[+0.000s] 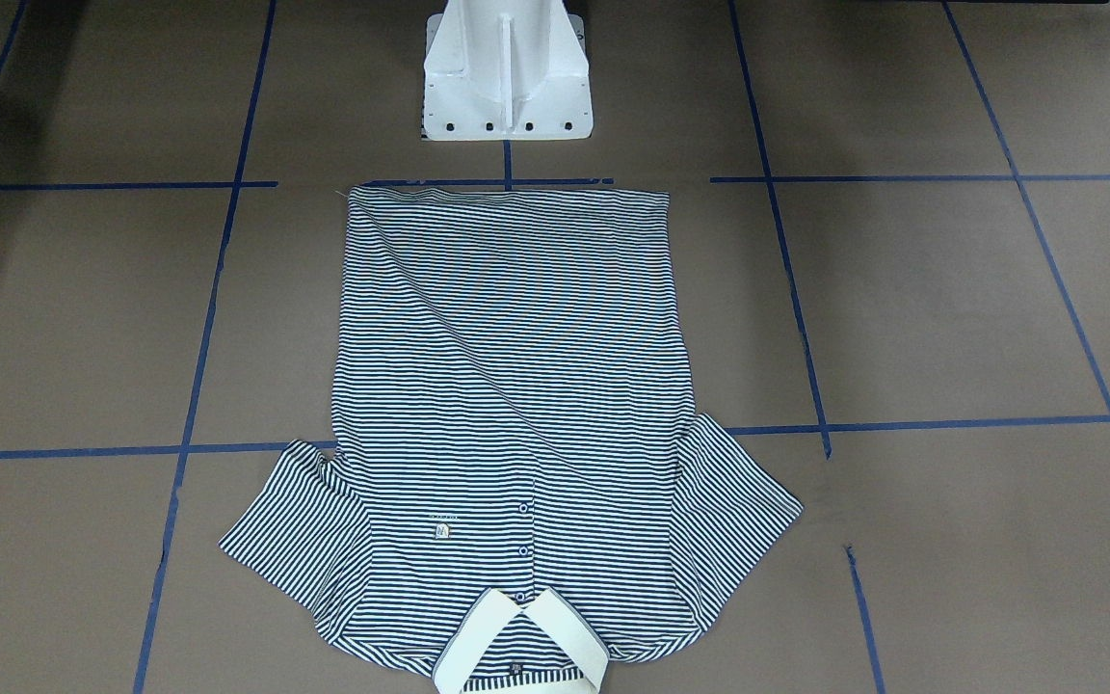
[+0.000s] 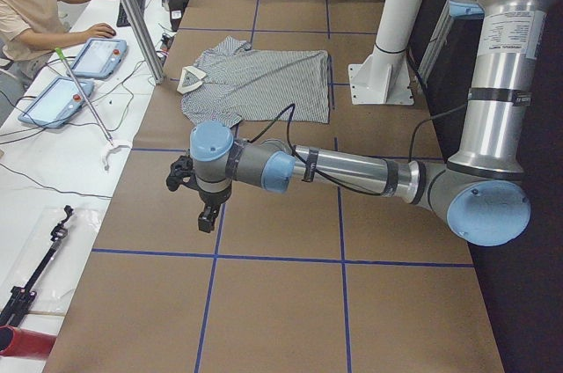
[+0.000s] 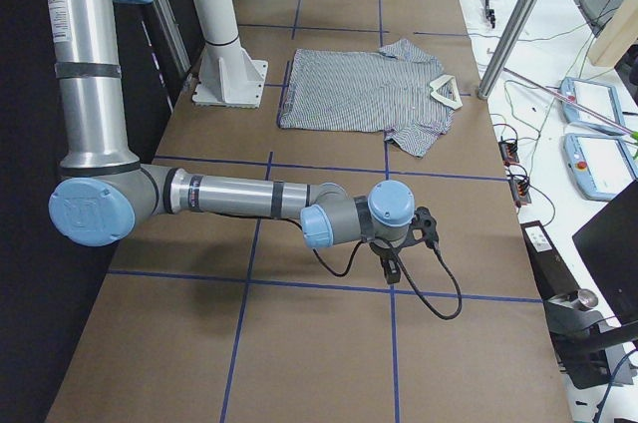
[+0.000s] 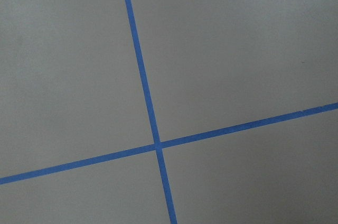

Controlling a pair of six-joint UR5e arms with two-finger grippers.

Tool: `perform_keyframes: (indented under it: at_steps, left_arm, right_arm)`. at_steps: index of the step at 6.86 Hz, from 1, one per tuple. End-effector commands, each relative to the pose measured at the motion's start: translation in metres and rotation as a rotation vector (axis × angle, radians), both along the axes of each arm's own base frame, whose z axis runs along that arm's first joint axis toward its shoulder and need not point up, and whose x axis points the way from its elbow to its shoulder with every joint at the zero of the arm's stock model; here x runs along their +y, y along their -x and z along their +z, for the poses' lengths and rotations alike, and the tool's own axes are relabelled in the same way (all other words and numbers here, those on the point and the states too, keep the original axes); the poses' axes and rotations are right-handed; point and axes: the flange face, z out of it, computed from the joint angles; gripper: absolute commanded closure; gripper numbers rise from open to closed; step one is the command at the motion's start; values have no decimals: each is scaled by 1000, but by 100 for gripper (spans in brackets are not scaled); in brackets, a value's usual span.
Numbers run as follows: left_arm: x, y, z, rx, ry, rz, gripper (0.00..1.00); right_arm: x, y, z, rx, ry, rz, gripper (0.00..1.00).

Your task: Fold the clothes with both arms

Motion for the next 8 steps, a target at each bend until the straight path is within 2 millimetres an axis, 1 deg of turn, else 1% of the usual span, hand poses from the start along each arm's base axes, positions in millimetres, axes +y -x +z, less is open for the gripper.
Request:
perform_keyframes:
  at_steps: [1,2,3,4,5,6,7,8]
  left_arm:
    - [-9,-8,-29,18,-130,8,0]
    - [4,-14,-44,110,-237,48,0]
    - [5,-18,-49,144,-265,72,0]
    - [7,-19,-54,154,-302,73,0]
    - [12,-19,-53,154,-324,79,0]
    - [20,-19,-43,156,-335,80,0]
    - [22,-18,-44,158,-360,80,0]
    - [28,-18,-50,180,-347,70,0]
  right_arm:
    - [3,28,-13,-98,-47,-68,0]
    - [-4,57,-25,-110,-32,-72,0]
    - [-28,88,-58,-133,40,-33,0]
    - [-53,125,-98,-148,96,1,0]
    - [-98,157,-139,-98,71,69,0]
    - [-136,214,-170,-38,50,100,0]
    - [-150,274,-199,22,3,182,0]
    - [-146,299,-213,-39,41,275,0]
